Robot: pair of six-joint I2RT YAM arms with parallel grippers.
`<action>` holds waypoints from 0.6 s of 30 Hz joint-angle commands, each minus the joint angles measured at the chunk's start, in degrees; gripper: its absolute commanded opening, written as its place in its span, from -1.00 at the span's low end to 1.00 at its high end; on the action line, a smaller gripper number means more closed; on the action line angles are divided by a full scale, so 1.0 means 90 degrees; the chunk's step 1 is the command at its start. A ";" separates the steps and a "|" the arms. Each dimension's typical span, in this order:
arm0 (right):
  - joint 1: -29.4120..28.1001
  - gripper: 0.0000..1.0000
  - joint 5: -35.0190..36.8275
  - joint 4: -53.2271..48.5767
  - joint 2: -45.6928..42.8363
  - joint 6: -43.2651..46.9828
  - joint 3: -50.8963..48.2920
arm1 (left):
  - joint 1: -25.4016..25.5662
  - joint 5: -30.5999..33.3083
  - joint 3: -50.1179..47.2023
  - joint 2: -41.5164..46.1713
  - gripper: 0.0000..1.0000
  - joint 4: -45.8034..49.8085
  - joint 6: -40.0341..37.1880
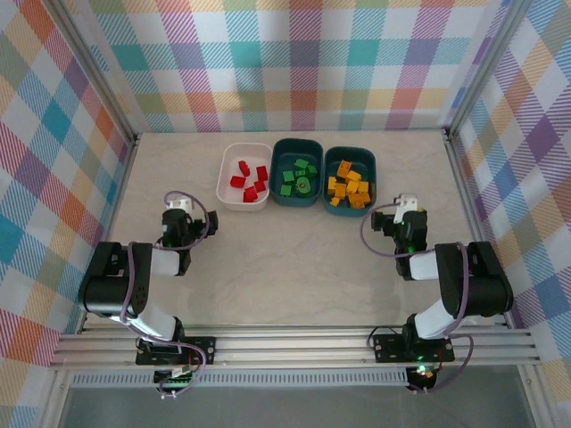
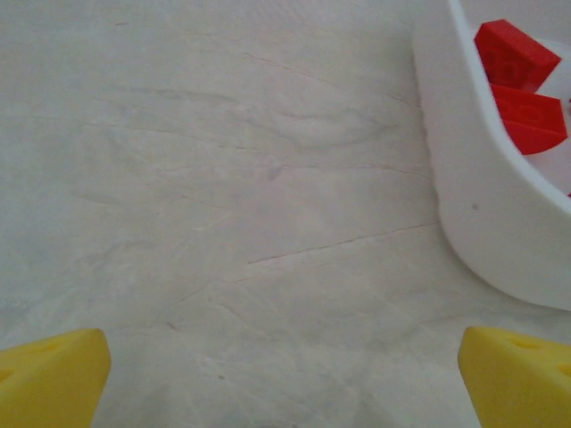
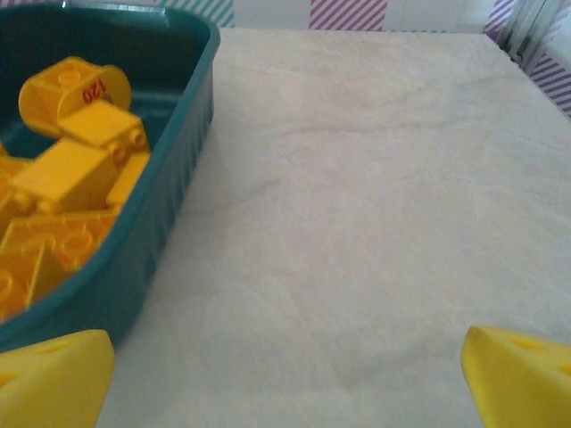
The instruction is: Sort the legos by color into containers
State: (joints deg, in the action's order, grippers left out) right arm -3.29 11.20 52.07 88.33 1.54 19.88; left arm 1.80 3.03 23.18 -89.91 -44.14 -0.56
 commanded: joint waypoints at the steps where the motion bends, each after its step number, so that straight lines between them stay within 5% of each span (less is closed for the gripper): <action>1: 0.0104 0.99 -0.0171 -0.0134 0.0008 -0.0426 0.0268 | 0.0034 -0.0311 0.0129 0.0027 1.00 -0.0169 -0.0091; 18: 0.0102 0.99 -0.0184 -0.0214 -0.0020 -0.0415 0.0281 | 0.0103 -0.0215 0.0153 0.0019 1.00 -0.0154 -0.0153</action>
State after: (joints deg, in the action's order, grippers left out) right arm -2.63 10.37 49.84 88.33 -1.30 21.98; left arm 2.17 1.50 23.46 -89.91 -44.10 -1.13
